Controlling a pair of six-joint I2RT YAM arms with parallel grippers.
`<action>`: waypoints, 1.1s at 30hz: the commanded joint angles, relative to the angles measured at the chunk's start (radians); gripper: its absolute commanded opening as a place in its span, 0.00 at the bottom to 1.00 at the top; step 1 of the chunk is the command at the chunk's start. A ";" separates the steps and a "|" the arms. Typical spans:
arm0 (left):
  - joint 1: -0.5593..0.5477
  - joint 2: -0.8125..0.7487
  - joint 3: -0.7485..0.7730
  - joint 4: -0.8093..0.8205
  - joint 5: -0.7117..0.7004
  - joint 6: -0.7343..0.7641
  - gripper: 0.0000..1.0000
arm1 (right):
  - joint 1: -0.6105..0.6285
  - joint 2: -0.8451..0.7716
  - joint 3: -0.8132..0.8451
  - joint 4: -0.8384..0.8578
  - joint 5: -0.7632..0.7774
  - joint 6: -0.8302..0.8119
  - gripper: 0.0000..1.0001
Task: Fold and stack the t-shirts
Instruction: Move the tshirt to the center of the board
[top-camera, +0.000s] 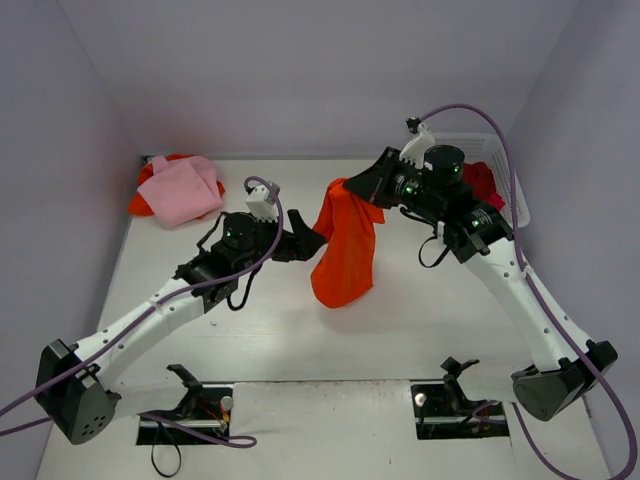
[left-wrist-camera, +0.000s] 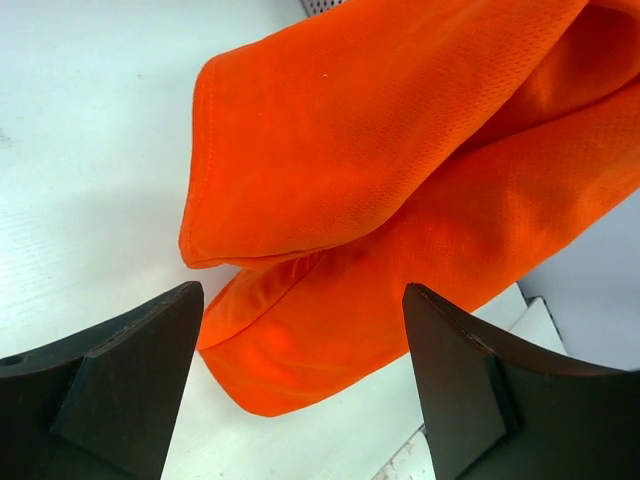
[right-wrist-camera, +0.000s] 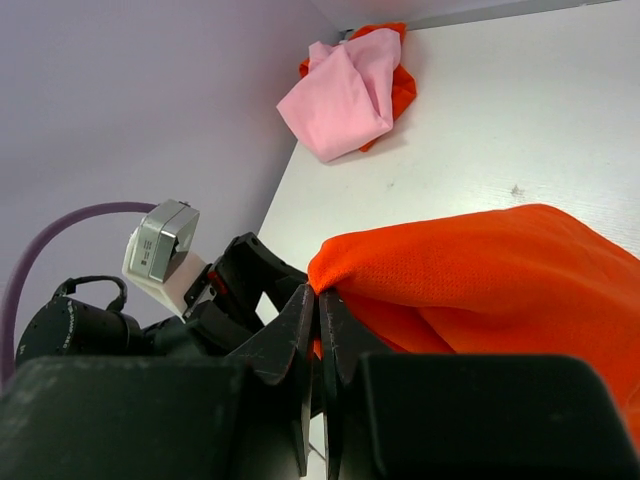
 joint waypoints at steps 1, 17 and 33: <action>0.000 0.000 0.058 0.066 -0.026 0.041 0.76 | -0.004 -0.019 0.014 0.128 -0.034 0.022 0.00; -0.002 0.148 -0.006 0.262 -0.075 0.055 0.24 | -0.001 -0.037 -0.021 0.137 -0.047 0.019 0.00; 0.001 -0.029 0.003 0.070 -0.237 0.108 0.00 | -0.004 -0.157 -0.162 0.046 -0.015 -0.034 0.00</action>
